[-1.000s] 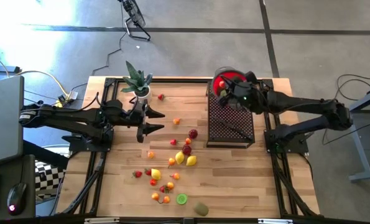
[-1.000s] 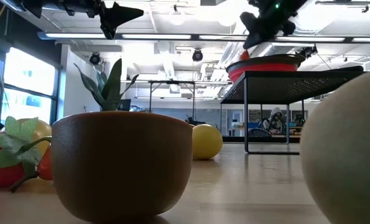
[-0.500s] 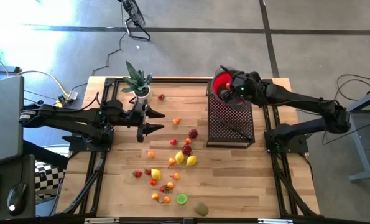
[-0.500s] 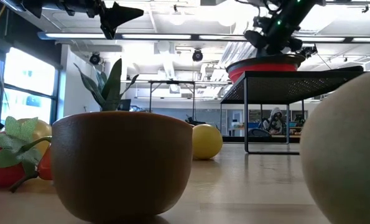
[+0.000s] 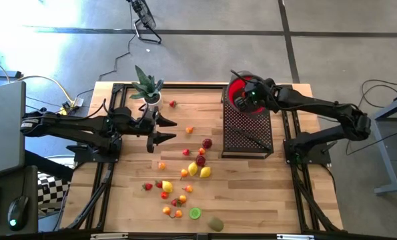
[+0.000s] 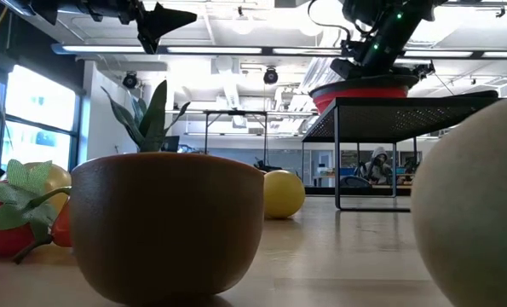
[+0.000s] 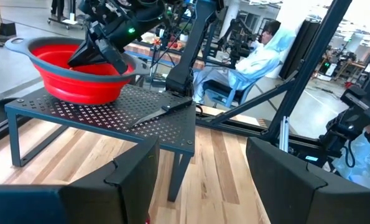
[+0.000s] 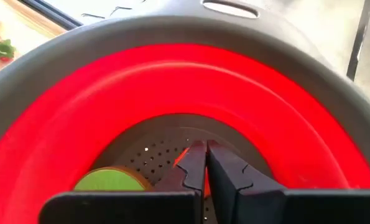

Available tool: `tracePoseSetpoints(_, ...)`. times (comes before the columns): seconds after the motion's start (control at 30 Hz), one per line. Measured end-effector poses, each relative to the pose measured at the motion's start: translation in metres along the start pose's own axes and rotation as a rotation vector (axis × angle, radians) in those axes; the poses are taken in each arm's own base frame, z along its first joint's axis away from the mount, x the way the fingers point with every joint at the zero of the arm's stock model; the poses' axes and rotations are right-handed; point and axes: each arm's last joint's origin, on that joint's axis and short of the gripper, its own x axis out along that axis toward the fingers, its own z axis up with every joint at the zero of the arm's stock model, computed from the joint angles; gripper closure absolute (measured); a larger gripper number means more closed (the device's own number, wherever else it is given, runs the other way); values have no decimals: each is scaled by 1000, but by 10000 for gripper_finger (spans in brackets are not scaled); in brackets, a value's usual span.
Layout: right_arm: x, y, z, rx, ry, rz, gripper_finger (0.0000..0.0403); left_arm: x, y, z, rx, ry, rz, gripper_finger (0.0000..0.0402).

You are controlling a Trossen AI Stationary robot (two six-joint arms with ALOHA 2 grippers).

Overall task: Pick & Place Fruit
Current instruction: Put the pear into the strainer bowl on the shelf

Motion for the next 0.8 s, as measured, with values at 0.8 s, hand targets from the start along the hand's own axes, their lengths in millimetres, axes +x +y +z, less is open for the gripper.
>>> tracePoseSetpoints(0.8,-59,-2,17,-38,-309,116,330,0,0,0,-1,4,4,164)
